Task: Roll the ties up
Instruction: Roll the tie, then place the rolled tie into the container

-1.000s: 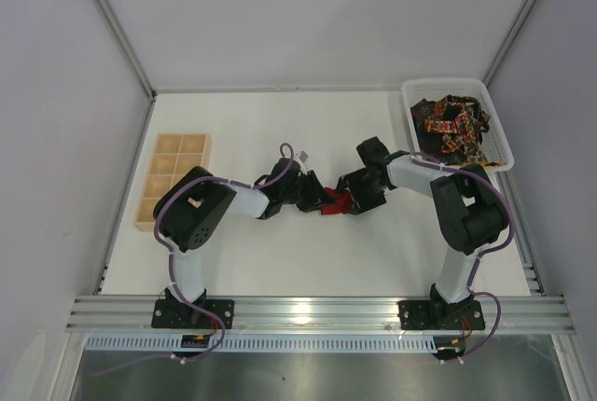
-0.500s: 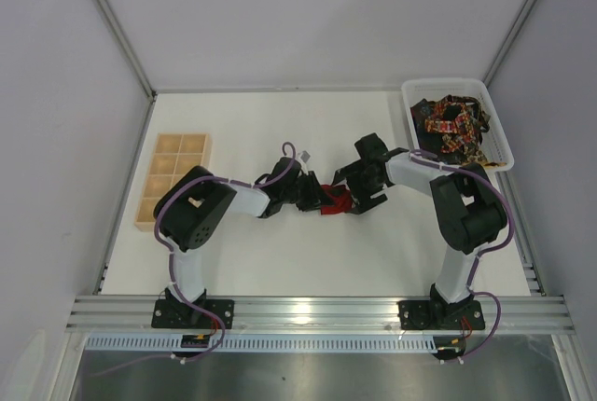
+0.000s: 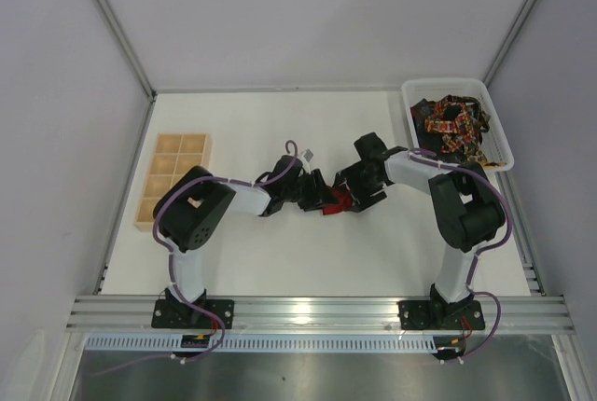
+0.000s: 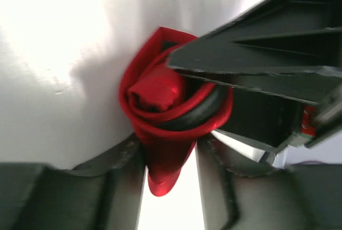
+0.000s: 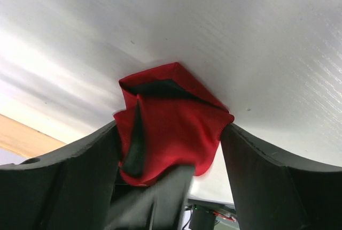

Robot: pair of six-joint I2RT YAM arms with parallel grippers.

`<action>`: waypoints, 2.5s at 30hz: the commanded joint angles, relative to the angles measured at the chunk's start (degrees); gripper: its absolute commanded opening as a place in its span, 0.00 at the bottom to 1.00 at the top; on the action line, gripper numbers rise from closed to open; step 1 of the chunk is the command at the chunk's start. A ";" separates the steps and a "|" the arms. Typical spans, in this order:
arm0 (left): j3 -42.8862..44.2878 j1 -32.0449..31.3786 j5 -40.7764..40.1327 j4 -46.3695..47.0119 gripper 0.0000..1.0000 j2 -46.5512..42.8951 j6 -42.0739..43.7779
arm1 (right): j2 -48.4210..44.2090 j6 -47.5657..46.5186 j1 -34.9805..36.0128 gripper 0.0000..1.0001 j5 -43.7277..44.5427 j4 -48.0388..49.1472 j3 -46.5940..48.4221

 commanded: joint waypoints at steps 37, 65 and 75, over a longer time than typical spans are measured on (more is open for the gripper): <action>-4.08 0.73 -12.86 -7.68 0.71 0.80 0.64 | 4.09 -4.67 -1.48 0.48 2.84 0.86 -2.80; -1.36 -2.43 -20.50 -4.95 0.77 0.36 5.82 | 5.85 -5.38 -1.92 0.47 0.99 1.74 -2.19; -4.61 -2.61 -19.11 3.56 0.80 -1.75 6.79 | 5.24 -5.73 -1.83 0.47 0.81 0.95 -2.28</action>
